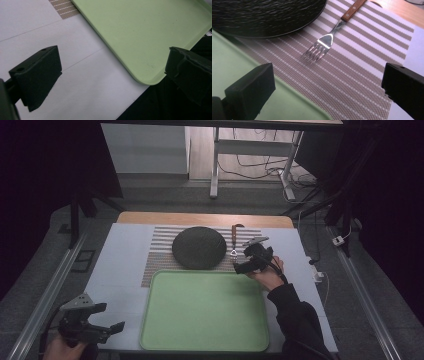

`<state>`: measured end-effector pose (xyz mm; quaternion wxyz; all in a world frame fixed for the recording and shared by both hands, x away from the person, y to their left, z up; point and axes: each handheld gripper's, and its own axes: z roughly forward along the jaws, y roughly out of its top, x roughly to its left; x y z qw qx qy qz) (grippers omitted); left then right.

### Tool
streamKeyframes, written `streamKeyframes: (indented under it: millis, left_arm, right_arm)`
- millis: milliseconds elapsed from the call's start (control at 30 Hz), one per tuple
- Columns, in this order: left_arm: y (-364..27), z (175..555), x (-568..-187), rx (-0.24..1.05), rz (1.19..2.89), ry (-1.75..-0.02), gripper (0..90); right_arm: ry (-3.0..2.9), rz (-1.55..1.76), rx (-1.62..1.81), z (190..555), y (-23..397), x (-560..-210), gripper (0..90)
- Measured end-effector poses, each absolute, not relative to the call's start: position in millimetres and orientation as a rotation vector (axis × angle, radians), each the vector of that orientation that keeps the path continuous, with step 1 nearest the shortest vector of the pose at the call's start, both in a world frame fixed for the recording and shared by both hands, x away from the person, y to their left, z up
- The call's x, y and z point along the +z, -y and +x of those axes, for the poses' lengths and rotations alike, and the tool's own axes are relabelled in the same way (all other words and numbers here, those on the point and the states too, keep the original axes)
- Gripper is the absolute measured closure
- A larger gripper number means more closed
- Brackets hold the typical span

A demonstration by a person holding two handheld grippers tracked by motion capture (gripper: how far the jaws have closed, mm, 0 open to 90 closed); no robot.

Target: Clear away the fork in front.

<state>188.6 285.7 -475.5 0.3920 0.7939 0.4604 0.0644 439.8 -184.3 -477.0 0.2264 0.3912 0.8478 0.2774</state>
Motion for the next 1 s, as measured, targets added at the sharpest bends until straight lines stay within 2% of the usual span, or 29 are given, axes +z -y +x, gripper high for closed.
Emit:
streamKeyframes:
  millis: [433, 600, 733, 767, 800, 833, 867, 1000]
  left_arm:
    - [-285.7, 188.8, -475.7, 0.162, 2.016, -1.169, 0.6]
    - [-285.6, 188.9, -475.7, 0.162, 2.017, -1.169, 0.6]
    - [-285.6, 188.9, -475.8, 0.161, 2.017, -1.169, 0.6]
    - [-285.6, 189.0, -475.8, 0.161, 2.017, -1.169, 0.6]
    - [-285.6, 189.0, -475.8, 0.161, 2.017, -1.169, 0.6]
    - [-285.6, 189.0, -475.8, 0.161, 2.017, -1.169, 0.7]
    - [-285.5, 188.9, -475.8, 0.161, 2.018, -1.169, 0.7]
    - [-285.5, 188.9, -475.8, 0.162, 2.018, -1.169, 0.6]
  right_arm:
    - [-2.332, 0.905, 0.576, 454.8, 164.5, -491.4, 0.2]
    - [-2.336, 0.806, 0.498, 456.0, 156.6, -499.1, 5.4]
    - [-2.349, 0.715, 0.442, 456.3, 151.6, -502.3, 12.5]
    - [-2.346, 0.668, 0.417, 455.4, 148.3, -504.1, 18.1]
    - [-2.346, 0.668, 0.417, 455.4, 148.3, -504.1, 18.1]
    - [-2.357, 0.621, 0.395, 454.4, 144.9, -506.0, 23.1]
    - [-2.357, 0.621, 0.395, 454.4, 144.9, -506.0, 23.1]
    - [-2.348, 0.515, 0.322, 451.6, 137.7, -510.9, 34.6]
